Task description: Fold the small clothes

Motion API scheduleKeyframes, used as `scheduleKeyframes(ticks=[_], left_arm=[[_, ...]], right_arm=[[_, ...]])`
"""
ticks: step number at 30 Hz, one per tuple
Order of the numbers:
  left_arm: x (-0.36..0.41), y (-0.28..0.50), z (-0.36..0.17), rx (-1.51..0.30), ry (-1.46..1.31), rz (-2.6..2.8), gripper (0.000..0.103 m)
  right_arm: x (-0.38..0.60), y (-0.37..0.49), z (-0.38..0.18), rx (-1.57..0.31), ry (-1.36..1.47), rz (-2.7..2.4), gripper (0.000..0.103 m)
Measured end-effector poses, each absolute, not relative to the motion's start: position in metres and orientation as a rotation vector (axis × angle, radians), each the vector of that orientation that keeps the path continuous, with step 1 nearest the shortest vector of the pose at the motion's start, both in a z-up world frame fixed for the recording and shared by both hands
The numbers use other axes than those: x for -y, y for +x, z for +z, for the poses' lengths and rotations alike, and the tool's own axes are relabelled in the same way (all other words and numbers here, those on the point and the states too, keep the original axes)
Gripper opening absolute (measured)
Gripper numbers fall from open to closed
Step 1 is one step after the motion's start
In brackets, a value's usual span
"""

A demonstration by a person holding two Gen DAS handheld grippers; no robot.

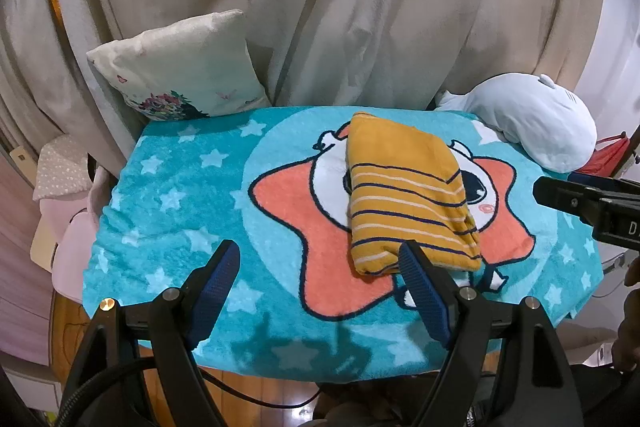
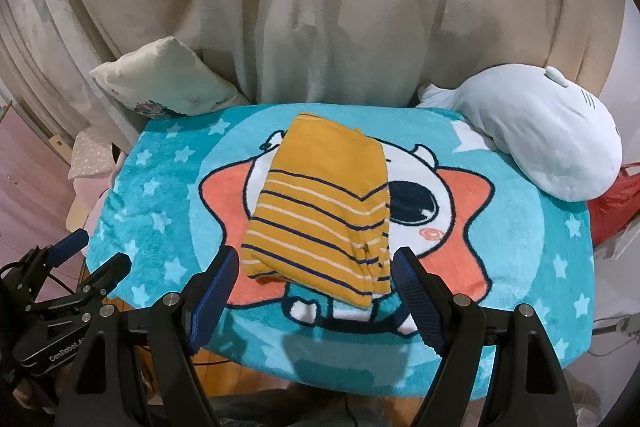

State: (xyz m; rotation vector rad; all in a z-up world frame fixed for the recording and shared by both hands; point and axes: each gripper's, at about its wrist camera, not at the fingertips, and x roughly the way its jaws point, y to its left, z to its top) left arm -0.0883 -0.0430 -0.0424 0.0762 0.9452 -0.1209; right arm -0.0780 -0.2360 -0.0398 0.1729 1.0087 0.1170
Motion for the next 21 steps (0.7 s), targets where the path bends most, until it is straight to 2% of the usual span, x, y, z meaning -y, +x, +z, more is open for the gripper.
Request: scheduleKeyframes(ticks=[21], left_arm=[[0.044, -0.074, -0.050, -0.990, 0.095, -0.174, 0.081]], right_arm=[[0.245, -0.087, -0.039, -1.003, 0.181, 0.023, 0.083]])
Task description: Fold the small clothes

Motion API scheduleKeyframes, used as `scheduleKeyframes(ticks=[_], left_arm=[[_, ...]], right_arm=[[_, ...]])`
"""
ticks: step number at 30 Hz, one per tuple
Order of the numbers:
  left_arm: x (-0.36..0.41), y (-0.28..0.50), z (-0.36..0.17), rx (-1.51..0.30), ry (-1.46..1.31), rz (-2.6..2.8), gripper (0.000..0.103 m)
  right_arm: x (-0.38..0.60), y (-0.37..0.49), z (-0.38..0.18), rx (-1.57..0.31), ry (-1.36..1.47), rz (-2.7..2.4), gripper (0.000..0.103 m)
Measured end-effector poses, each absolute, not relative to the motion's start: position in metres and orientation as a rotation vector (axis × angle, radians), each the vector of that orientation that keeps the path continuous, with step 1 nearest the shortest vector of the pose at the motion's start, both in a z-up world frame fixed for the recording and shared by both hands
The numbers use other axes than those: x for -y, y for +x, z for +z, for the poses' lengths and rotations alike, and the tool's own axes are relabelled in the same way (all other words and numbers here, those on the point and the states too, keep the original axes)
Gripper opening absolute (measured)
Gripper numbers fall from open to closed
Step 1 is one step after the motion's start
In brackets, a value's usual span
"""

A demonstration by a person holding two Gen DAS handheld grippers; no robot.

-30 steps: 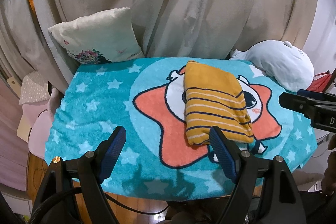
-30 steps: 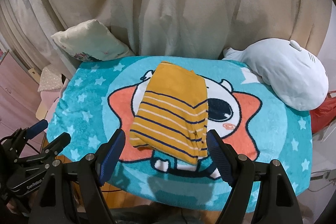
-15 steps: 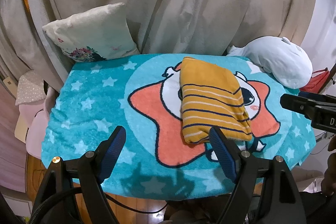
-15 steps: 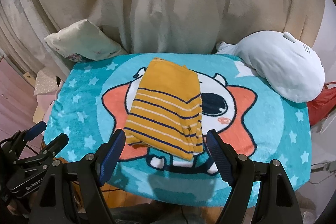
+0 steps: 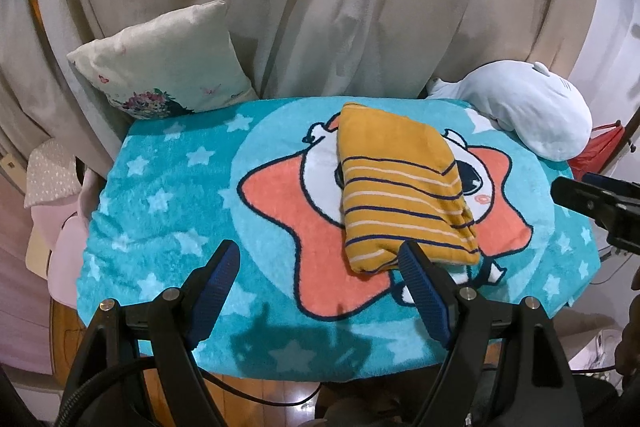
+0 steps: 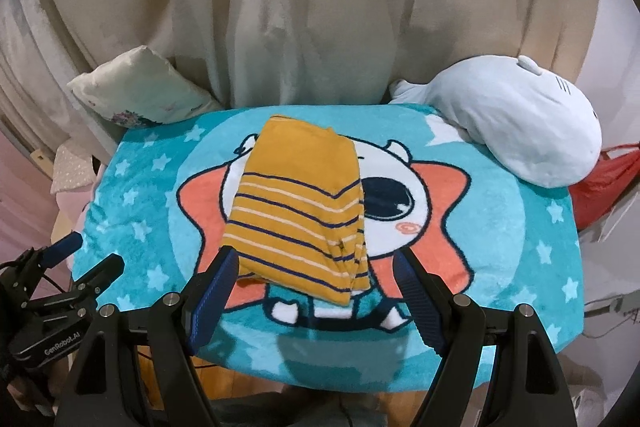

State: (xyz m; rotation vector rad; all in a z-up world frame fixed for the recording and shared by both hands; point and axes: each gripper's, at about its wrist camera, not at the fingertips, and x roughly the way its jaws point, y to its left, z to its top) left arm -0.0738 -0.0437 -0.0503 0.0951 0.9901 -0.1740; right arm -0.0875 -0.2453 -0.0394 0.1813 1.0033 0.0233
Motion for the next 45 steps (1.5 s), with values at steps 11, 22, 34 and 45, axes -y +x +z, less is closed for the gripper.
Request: scheduleKeyframes(ticks=[11, 22, 34, 45], left_arm=[[0.047, -0.076, -0.055, -1.020, 0.083, -0.148, 0.081], [0.051, -0.070, -0.066, -1.053, 0.077, -0.104, 0.081], [0.061, -0.060, -0.090, -1.126, 0.090, -0.089, 0.081], [0.066, -0.050, -0.099, -1.144, 0.120, -0.090, 0.081]], right_arm=[[0.238, -0.093, -0.030, -1.007, 0.119, 0.034, 0.083], [0.242, -0.077, -0.036, -1.029, 0.114, 0.057, 0.083], [0.250, -0.060, -0.064, -1.104, 0.141, 0.071, 0.083], [0.248, -0.045, -0.079, -1.138, 0.168, 0.081, 0.083]])
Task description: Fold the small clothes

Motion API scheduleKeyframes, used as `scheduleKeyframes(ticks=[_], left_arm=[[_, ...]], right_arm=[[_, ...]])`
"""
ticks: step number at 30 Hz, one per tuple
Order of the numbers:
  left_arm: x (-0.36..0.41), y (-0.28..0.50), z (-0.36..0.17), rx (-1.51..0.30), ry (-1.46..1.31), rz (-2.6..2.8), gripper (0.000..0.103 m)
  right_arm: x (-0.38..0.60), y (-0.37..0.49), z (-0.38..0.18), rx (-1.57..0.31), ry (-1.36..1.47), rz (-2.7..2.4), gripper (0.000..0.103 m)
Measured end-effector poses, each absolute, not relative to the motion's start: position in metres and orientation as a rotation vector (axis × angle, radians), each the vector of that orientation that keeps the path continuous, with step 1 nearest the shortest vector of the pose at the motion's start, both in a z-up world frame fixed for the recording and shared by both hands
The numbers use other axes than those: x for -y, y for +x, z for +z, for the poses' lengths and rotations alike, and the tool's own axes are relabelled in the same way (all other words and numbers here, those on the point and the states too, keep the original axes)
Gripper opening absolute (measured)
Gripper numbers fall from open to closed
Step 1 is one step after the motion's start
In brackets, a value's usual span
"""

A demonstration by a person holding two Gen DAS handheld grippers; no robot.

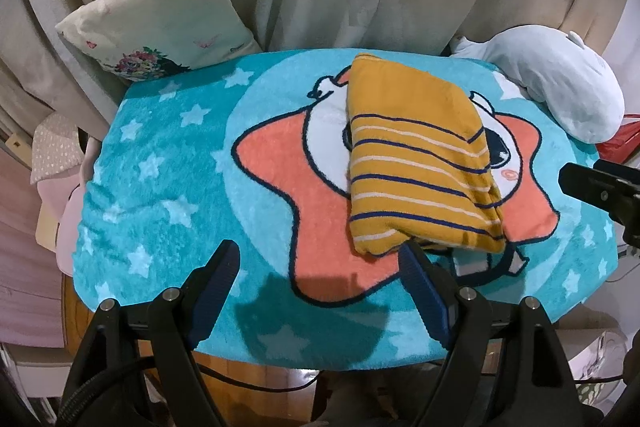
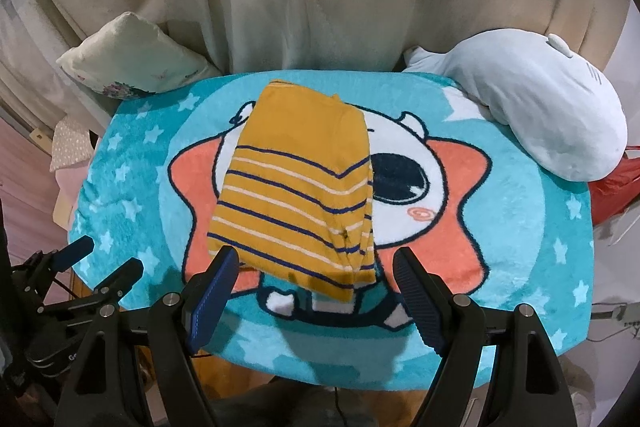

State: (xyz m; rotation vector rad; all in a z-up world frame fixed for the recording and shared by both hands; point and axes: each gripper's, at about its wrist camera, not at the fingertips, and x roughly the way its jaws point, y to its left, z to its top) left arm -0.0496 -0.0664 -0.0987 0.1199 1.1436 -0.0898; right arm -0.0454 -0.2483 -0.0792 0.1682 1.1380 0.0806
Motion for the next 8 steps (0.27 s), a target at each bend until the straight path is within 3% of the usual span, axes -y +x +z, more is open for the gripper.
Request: scheduleKeyframes(ticks=[8], left_arm=[[0.0665, -0.0403, -0.1021, -1.147, 0.108, -0.096, 0.081]], right_arm=[[0.2495, -0.0375, -0.0849, -1.158, 0.162, 0.083, 0.083]])
